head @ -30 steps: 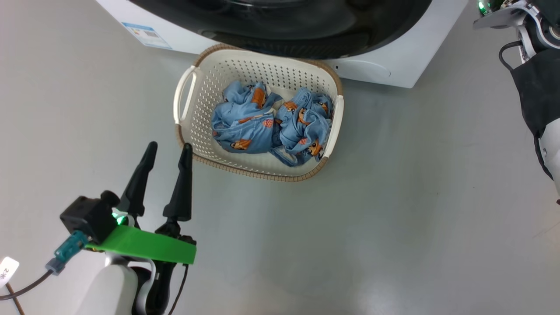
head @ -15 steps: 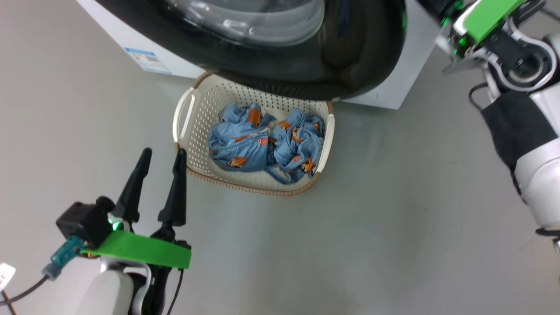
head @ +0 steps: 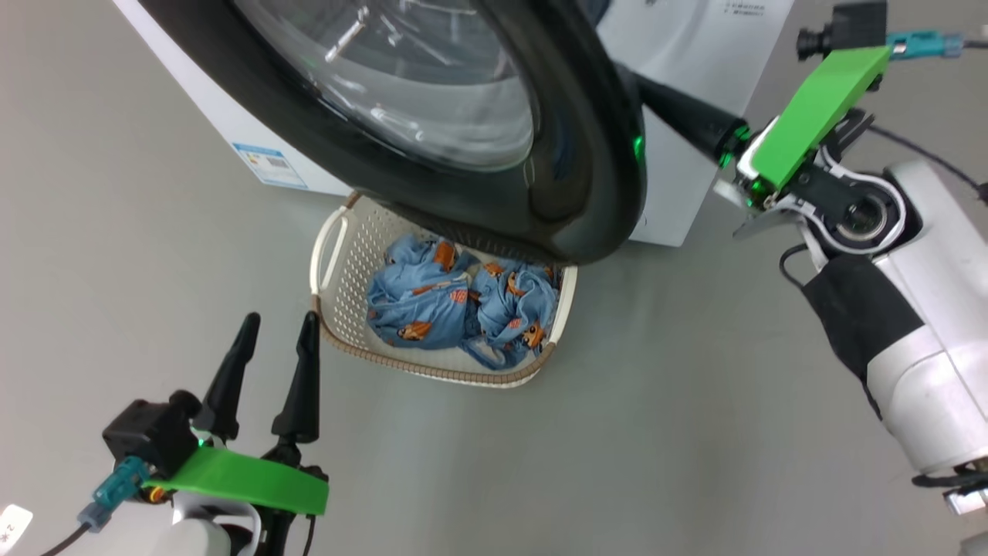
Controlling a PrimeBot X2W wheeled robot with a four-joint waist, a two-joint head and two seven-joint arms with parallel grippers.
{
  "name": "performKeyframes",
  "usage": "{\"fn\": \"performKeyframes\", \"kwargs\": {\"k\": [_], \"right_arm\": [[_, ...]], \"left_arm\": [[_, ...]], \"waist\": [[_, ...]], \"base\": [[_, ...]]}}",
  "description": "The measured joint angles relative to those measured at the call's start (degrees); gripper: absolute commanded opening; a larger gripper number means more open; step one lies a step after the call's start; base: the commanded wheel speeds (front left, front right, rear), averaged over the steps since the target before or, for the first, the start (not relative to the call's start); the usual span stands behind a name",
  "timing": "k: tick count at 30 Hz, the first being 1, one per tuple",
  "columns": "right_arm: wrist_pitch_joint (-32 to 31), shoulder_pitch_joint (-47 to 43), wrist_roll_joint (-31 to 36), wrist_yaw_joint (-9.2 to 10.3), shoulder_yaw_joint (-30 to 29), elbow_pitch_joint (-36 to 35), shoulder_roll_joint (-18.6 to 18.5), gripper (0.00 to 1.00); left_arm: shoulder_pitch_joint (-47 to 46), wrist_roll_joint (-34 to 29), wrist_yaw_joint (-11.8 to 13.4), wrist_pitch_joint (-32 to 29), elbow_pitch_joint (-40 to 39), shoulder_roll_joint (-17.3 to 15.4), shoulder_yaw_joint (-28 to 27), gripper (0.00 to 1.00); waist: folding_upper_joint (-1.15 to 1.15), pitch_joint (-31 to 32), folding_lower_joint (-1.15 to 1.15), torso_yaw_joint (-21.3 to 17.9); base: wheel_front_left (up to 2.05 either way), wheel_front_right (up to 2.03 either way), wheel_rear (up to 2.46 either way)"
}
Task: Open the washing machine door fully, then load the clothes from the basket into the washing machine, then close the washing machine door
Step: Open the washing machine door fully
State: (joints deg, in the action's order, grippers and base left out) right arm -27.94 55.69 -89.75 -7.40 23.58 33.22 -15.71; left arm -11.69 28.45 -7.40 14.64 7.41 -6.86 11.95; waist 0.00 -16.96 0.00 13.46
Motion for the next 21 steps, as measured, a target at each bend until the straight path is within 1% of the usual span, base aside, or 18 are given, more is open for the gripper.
{"fn": "performKeyframes", "kwargs": {"k": [11, 21], "right_arm": [[-1.3, -5.9, -0.5, 0.0, 1.4, -2.2, 1.4, 0.0], [-2.3, -9.9, -0.6, 0.01, 2.5, -4.1, 2.2, 0.0]], "left_arm": [[3.5, -0.8, 0.0, 0.0, 0.3, 0.1, -0.8, 1.0], [5.2, -1.6, 0.0, 0.0, 0.6, 0.1, -0.6, 1.0]], "waist": [[0.0, 4.3, 0.0, 0.0], [0.0, 7.0, 0.0, 1.5]], "base": [[0.0, 0.0, 0.0], [0.0, 0.0, 0.0]]}}
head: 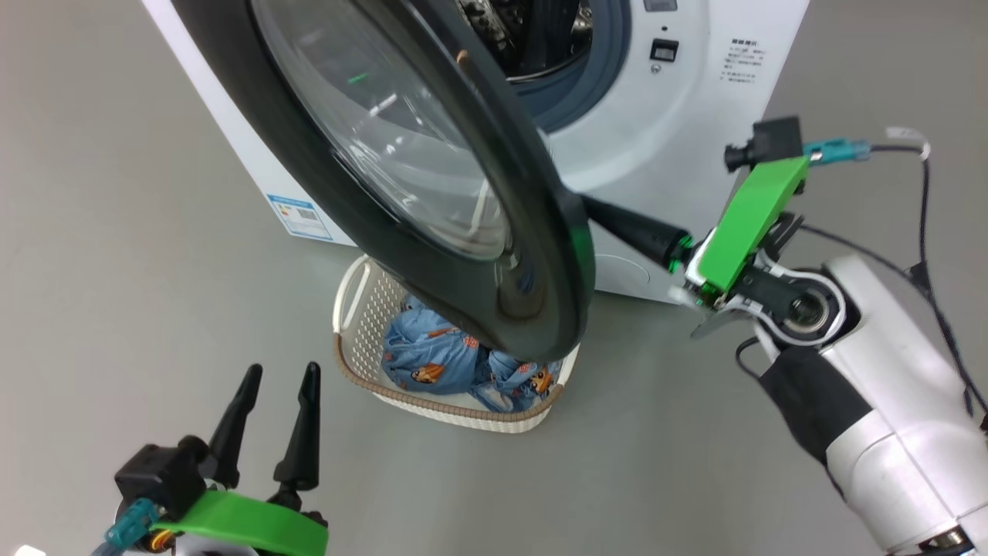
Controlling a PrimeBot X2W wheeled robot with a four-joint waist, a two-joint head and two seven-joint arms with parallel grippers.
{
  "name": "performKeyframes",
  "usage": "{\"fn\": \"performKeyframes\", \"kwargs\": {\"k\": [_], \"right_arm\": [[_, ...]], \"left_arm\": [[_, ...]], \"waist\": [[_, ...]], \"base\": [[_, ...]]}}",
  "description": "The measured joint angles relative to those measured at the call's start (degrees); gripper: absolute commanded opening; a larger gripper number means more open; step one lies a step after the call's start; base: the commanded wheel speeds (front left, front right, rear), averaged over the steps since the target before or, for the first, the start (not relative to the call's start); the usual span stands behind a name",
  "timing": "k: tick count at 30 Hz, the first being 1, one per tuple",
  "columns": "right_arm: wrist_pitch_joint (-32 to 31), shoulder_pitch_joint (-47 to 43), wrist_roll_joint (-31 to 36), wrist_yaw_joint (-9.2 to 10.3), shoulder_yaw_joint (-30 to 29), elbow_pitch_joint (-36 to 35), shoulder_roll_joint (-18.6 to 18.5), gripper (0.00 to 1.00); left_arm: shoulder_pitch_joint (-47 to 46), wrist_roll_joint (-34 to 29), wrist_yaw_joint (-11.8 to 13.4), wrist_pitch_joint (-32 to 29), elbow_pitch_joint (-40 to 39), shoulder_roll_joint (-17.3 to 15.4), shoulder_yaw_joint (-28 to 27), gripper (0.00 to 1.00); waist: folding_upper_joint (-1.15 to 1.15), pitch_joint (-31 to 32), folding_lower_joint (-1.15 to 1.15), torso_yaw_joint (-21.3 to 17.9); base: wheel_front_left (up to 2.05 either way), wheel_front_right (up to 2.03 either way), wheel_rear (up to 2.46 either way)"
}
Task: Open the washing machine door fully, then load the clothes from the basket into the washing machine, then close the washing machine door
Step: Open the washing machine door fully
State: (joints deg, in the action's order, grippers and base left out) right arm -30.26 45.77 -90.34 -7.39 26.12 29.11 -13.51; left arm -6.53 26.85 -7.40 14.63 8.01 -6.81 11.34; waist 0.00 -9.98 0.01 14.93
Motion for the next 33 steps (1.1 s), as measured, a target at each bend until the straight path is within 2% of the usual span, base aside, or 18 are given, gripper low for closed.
{"fn": "performKeyframes", "kwargs": {"k": [21, 33], "right_arm": [[-3.3, -4.7, 0.0, -0.01, 4.1, -3.1, 4.7, 0.0], [-3.4, -4.8, 0.0, -0.01, 4.7, -3.3, 5.6, 0.0]], "left_arm": [[2.2, -0.4, 0.0, 0.0, 0.1, 0.1, 0.3, 1.0], [2.2, -0.4, 0.0, 0.0, 0.1, 0.1, 0.3, 1.0]], "waist": [[0.0, 3.1, 0.0, 2.3], [0.0, 2.9, -0.01, 2.2]], "base": [[0.0, 0.0, 0.0], [0.0, 0.0, 0.0]]}}
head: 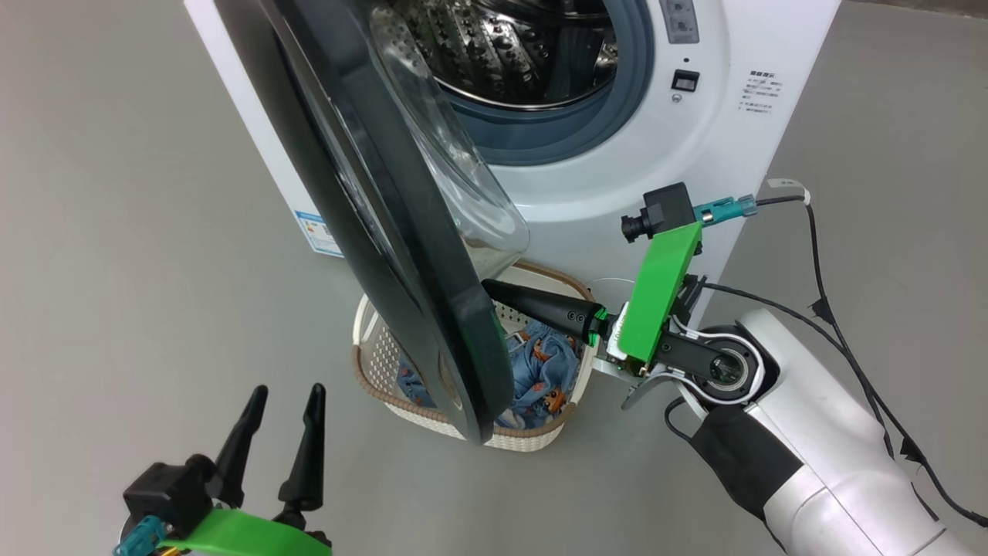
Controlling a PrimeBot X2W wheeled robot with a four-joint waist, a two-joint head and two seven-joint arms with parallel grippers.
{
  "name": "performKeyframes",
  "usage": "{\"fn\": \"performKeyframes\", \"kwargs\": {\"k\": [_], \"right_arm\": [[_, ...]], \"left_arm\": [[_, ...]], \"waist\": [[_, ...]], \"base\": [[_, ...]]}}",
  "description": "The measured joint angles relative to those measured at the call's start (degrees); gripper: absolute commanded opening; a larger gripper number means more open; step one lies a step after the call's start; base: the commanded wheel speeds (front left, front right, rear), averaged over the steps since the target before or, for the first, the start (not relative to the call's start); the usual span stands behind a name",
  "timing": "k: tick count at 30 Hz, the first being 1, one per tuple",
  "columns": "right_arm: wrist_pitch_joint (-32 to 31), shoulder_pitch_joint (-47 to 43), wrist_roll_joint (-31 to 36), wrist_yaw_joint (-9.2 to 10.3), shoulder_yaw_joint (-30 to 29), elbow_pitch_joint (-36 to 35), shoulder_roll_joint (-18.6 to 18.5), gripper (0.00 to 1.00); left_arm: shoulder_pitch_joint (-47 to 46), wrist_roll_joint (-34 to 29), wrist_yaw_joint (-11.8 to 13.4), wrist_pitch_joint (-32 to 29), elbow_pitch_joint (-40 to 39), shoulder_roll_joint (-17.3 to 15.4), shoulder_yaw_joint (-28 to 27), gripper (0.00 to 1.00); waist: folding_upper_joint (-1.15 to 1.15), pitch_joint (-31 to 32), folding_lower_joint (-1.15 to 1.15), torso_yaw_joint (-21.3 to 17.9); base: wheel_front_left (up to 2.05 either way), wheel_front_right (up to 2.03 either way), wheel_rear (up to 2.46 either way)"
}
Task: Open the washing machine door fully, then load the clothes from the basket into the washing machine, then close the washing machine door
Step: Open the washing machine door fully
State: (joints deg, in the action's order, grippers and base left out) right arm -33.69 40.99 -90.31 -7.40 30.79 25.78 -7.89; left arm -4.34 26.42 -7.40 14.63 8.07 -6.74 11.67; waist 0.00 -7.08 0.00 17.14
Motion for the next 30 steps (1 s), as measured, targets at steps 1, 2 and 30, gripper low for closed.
{"fn": "performKeyframes", "kwargs": {"k": [1, 2, 30], "right_arm": [[0.2, 0.0, 0.0, 0.0, -0.1, 0.0, 0.1, 0.0], [0.4, -0.1, 0.1, 0.0, -0.1, 0.0, 0.1, 0.0], [12.3, -13.7, 3.2, 0.0, -2.0, -4.9, -10.4, 1.0]], "left_arm": [[0.0, 0.0, 0.0, 0.0, 0.0, 0.0, 0.0, 1.0], [0.0, 0.0, 0.0, 0.0, 0.0, 0.0, 0.0, 1.0], [2.4, 0.0, 0.0, 0.0, -0.6, -1.9, -2.2, 1.0]], "waist": [[0.0, 0.0, 0.0, -0.1], [0.0, 0.1, 0.0, -0.3], [0.0, 3.7, 0.0, -9.8]], "base": [[0.0, 0.0, 0.0], [0.0, 0.0, 0.0], [0.0, 0.0, 0.0]]}}
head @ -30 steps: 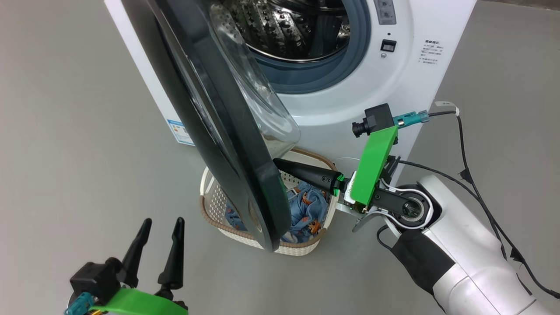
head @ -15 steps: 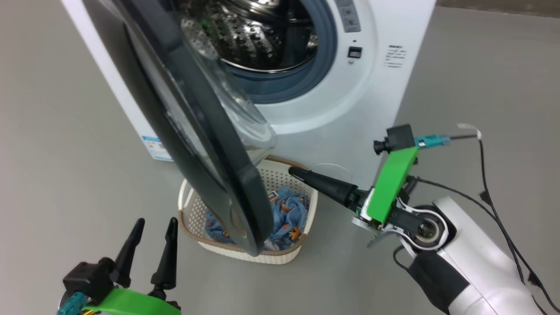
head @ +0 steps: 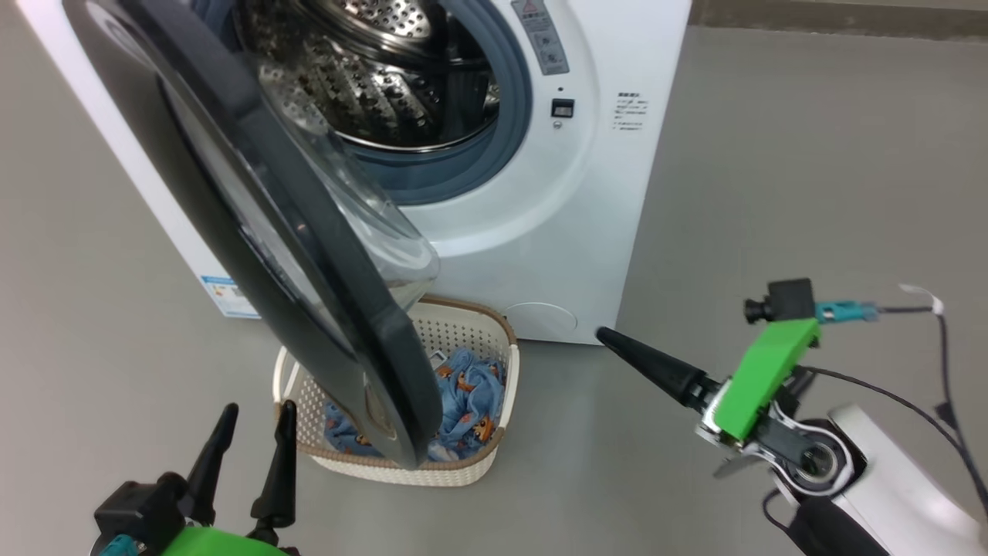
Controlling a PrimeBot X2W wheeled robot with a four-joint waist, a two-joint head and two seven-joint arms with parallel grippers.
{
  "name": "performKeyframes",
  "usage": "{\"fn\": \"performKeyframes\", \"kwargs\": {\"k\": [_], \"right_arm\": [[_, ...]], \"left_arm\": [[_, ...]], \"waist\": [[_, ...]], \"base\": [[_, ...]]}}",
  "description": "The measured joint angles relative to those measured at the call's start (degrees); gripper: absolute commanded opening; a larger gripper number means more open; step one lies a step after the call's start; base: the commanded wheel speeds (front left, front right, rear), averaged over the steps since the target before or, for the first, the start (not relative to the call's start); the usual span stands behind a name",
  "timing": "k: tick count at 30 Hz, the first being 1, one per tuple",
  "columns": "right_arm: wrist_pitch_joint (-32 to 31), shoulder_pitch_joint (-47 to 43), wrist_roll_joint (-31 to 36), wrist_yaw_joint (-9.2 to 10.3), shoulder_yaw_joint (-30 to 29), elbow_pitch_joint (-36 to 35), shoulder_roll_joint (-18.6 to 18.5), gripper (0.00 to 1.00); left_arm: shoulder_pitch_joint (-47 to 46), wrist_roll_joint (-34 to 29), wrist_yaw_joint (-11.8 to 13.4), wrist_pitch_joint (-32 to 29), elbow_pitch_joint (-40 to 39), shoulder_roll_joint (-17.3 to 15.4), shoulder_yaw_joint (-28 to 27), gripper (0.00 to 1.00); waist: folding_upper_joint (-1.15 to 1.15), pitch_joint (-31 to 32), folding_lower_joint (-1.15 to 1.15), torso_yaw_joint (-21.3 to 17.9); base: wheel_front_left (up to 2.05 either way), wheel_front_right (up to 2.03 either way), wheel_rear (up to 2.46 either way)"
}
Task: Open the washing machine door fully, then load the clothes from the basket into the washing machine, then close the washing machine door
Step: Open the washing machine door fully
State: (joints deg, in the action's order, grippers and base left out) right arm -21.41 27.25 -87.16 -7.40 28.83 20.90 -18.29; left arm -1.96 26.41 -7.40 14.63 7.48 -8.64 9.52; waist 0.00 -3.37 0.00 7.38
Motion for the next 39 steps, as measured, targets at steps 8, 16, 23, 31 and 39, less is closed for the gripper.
{"fn": "performKeyframes", "kwargs": {"k": [8, 16, 23, 31, 39], "right_arm": [[7.0, -4.5, 2.4, 0.0, 1.6, -0.2, -3.5, 1.0], [19.0, -7.5, 7.5, 0.0, 4.8, 1.2, -7.1, 1.0], [31.4, -8.4, 12.0, 0.0, 10.0, 3.5, -9.2, 1.0], [35.6, -8.5, 18.2, 0.0, 9.0, 7.3, -9.4, 1.0], [35.7, -13.4, 35.7, 0.0, -8.6, 5.0, -4.4, 1.0]], "left_arm": [[2.3, -0.4, 0.0, 0.0, 0.0, 0.0, -1.0, 1.0], [3.3, -0.4, 0.0, 0.0, -0.1, 0.0, -1.7, 1.0], [3.5, -0.5, 0.0, 0.0, -0.1, 0.0, -2.2, 1.0], [4.3, -0.6, 0.0, 0.0, -0.1, 0.0, -2.5, 1.0], [4.3, -0.6, 0.0, 0.0, -0.2, 0.0, -3.0, 1.0]], "waist": [[0.0, 1.7, 0.0, -1.7], [0.0, 2.6, 0.0, -3.0], [0.0, 3.2, 0.0, -3.6], [0.0, 3.5, 0.0, -3.5], [0.0, 3.1, 0.0, -3.4]], "base": [[0.0, 0.0, 0.0], [0.0, 0.0, 0.0], [0.0, 0.0, 0.0], [0.0, 0.0, 0.0], [0.0, 0.0, 0.0]]}}
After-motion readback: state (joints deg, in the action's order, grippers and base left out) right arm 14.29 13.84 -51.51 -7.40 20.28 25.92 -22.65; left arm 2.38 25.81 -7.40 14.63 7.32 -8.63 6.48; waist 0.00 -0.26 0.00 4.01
